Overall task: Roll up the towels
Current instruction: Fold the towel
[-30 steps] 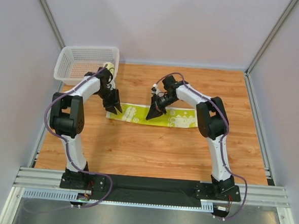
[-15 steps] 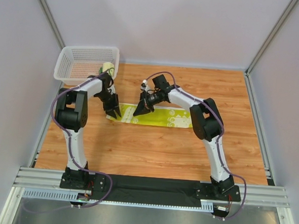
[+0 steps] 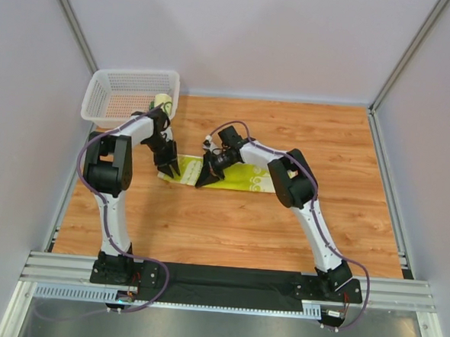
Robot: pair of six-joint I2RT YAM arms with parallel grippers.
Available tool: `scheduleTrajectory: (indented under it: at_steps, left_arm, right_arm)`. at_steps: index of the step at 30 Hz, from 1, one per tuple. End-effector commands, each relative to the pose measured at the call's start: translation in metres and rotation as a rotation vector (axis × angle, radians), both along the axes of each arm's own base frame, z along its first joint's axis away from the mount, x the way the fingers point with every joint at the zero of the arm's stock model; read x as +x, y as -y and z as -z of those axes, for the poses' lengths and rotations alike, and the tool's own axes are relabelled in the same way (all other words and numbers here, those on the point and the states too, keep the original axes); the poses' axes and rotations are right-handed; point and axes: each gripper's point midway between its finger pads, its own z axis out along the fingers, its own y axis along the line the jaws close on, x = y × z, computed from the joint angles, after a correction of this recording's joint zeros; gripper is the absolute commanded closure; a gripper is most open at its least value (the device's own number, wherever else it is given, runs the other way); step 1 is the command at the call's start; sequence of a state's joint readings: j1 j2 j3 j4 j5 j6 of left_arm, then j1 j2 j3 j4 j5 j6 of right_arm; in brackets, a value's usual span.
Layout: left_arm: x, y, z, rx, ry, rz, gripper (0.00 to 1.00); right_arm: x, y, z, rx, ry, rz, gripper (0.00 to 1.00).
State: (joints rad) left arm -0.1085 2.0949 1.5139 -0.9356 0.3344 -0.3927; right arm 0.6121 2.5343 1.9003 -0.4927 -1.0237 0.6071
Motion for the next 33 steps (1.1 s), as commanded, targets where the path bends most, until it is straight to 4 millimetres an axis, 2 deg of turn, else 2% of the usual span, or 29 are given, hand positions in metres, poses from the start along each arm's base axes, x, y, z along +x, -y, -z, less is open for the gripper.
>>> scheduleTrajectory:
  at_steps: [1, 6, 10, 17, 21, 24, 25, 28, 33]
  left_arm:
    - [0.004, -0.017, 0.005, 0.06, 0.006, 0.016, 0.62]
    - [0.003, -0.021, 0.007, 0.074, 0.004, 0.017, 0.63]
    - [0.001, -0.024, 0.011, 0.086, 0.0, 0.012, 0.64]
    - [0.003, -0.027, 0.012, 0.094, 0.002, 0.004, 0.65]
    - [0.005, -0.027, 0.013, 0.101, 0.008, 0.005, 0.66]
    - [0.005, -0.03, 0.013, 0.116, 0.01, 0.01, 0.66]
    - [0.005, -0.03, 0.014, 0.116, 0.01, 0.01, 0.66]
    - [0.006, -0.033, 0.013, 0.133, 0.015, 0.015, 0.67]
    - [0.003, -0.04, 0.016, 0.165, 0.01, 0.036, 0.68]
  right_arm:
    - [-0.005, 0.012, 0.021, -0.053, -0.042, 0.008, 1.0]
    - [-0.003, 0.047, 0.028, -0.127, 0.004, 0.029, 1.0]
    - [0.002, 0.086, 0.035, -0.233, 0.047, 0.064, 1.0]
    - [-0.005, 0.128, 0.037, -0.291, 0.001, 0.101, 1.0]
    - [-0.01, 0.147, 0.027, -0.256, -0.046, 0.133, 1.0]
    - [-0.006, 0.162, 0.006, -0.202, -0.069, 0.182, 1.0]
    - [-0.01, 0.162, 0.002, -0.195, -0.072, 0.179, 1.0]
    - [-0.008, 0.18, -0.008, -0.185, -0.086, 0.228, 1.0]
    - [-0.01, 0.2, -0.01, -0.184, -0.136, 0.287, 1.0]
